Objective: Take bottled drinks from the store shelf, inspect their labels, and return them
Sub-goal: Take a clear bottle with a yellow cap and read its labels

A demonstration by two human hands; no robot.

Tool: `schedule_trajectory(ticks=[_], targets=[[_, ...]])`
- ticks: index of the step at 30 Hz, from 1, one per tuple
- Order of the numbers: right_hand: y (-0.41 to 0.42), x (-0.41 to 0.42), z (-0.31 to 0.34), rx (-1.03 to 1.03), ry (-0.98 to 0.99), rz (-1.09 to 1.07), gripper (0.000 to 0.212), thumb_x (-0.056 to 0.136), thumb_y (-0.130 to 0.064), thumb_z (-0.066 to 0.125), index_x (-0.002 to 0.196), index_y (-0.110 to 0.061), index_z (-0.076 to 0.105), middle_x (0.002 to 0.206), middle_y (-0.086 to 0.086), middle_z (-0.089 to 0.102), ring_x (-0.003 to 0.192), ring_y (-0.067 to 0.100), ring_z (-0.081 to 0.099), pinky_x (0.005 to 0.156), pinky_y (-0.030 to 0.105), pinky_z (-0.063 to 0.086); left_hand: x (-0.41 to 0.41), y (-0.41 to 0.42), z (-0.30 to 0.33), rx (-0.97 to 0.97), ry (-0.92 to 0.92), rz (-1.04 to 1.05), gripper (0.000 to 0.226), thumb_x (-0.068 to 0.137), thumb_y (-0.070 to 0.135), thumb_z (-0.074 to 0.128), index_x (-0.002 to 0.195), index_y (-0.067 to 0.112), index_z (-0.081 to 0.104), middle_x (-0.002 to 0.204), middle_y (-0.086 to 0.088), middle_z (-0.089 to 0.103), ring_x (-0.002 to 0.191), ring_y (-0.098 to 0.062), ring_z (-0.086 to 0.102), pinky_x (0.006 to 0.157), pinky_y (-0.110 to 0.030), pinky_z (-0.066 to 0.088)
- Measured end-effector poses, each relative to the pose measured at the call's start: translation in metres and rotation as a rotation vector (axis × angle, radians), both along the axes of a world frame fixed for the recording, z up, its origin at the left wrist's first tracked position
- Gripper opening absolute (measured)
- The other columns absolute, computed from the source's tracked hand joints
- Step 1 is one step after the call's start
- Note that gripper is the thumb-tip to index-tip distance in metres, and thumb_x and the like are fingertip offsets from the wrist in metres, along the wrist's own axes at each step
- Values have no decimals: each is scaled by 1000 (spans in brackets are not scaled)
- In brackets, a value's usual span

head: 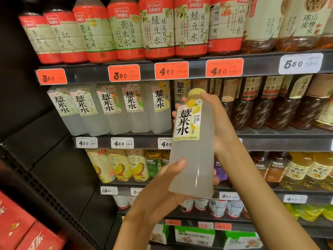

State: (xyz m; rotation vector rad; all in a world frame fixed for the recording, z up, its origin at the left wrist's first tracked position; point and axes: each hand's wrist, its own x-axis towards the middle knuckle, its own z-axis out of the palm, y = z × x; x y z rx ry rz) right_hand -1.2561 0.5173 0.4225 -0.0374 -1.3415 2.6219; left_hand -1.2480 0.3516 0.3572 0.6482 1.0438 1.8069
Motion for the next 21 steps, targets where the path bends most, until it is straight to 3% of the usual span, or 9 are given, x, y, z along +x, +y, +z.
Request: schedule_trajectory(ticks=[3, 5, 7, 10, 14, 18, 21], targets=[[0, 0, 2, 82, 123, 57, 43, 83, -41, 60, 111, -9, 68, 107, 16, 67, 100, 30, 66, 92, 43, 51, -5, -2, -5, -75, 139, 92, 71, 60, 51, 84, 121, 24, 61, 111, -6, 70, 108, -23, 64, 85, -32, 54], [2, 2, 0, 212, 178, 65, 44, 85, -47, 59, 115, -16, 66, 110, 10, 68, 106, 27, 64, 89, 39, 53, -8, -1, -7, -103, 285, 180, 57, 61, 54, 82, 112, 35, 66, 114, -2, 69, 110, -21, 64, 85, -32, 54], [0, 5, 0, 346, 201, 58, 55, 79, -54, 66, 119, -17, 62, 108, 4, 70, 104, 20, 66, 82, 31, 53, -12, -1, -5, -113, 395, 288, 47, 65, 46, 80, 109, 43, 64, 115, 3, 69, 110, -16, 64, 82, -26, 54], [-1, 10, -7, 511, 275, -34, 68, 59, -58, 80, 114, -24, 59, 100, -4, 72, 96, 14, 68, 78, 25, 53, -20, -1, -5, -93, 497, 379, 52, 68, 29, 79, 113, 44, 61, 117, 7, 68, 109, -12, 63, 79, -20, 54], [0, 25, -6, 633, 364, 68, 74, 59, -46, 85, 121, -20, 53, 108, -8, 70, 102, 9, 65, 83, 21, 50, -25, -1, -10, -115, 638, 434, 55, 65, 22, 81, 111, 45, 61, 114, 8, 68, 108, -10, 64, 79, -16, 52], [1, 41, 2, 867, 432, 143, 74, 58, -26, 89, 122, -17, 52, 118, 1, 63, 112, 17, 59, 94, 30, 47, -30, 0, -11, -168, 687, 454, 54, 64, 1, 83, 110, 24, 66, 101, 11, 72, 96, -4, 67, 73, -11, 51], [-1, 49, 6, 1070, 489, 149, 69, 58, 1, 87, 117, -9, 52, 120, 18, 57, 115, 28, 56, 97, 44, 46, -32, 1, -5, -165, 682, 468, 53, 64, 0, 84, 112, 15, 67, 99, 0, 72, 98, -13, 67, 84, -27, 55]])
